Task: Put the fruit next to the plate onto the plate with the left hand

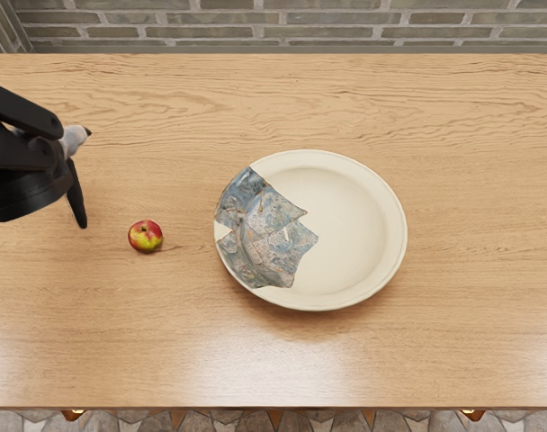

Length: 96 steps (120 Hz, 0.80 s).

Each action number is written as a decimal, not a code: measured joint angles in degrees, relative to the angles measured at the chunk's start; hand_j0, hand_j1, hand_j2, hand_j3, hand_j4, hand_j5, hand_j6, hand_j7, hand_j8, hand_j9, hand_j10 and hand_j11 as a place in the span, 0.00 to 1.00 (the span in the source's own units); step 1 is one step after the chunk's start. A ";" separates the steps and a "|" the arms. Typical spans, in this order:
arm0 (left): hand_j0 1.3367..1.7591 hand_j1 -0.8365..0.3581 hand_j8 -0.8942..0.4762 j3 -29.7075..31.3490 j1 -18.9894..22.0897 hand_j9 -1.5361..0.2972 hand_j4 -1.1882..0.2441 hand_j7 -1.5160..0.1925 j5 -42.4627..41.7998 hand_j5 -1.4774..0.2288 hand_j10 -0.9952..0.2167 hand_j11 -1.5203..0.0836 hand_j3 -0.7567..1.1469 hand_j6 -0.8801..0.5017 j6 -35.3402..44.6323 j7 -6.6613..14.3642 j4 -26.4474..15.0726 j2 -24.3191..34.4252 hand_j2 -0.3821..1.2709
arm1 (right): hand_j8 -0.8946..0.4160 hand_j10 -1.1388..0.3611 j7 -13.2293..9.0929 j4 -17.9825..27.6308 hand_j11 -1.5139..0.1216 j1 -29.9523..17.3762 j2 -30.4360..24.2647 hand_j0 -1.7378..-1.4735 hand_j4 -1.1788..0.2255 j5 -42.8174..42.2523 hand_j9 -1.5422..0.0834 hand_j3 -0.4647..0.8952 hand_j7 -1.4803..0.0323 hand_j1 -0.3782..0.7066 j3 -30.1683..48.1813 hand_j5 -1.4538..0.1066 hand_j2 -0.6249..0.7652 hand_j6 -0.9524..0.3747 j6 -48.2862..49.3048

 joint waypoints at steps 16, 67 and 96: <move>0.76 0.98 0.64 -3.41 0.09 0.83 0.82 0.88 -0.25 0.86 0.81 0.94 0.40 0.63 1.21 0.11 -1.42 -4.68 0.23 | 0.68 0.76 0.00 0.00 0.93 0.00 0.00 0.30 0.84 0.00 0.95 0.34 0.98 0.03 0.00 0.93 0.45 0.72 0.01; 0.76 0.79 0.51 -9.54 5.49 0.70 0.69 0.74 -0.32 0.71 0.66 0.79 0.40 0.49 5.56 1.85 -3.03 -9.09 0.26 | 0.68 0.76 0.01 0.00 0.93 0.00 0.00 0.30 0.84 0.00 0.95 0.34 0.98 0.03 0.00 0.93 0.45 0.72 0.00; 0.76 0.68 0.43 -9.30 9.93 0.62 0.62 0.65 -0.04 0.63 0.57 0.70 0.40 0.41 8.86 1.87 -2.19 -9.71 0.27 | 0.68 0.76 0.01 0.00 0.93 0.00 0.00 0.30 0.84 0.00 0.95 0.34 0.98 0.03 0.00 0.93 0.45 0.72 0.01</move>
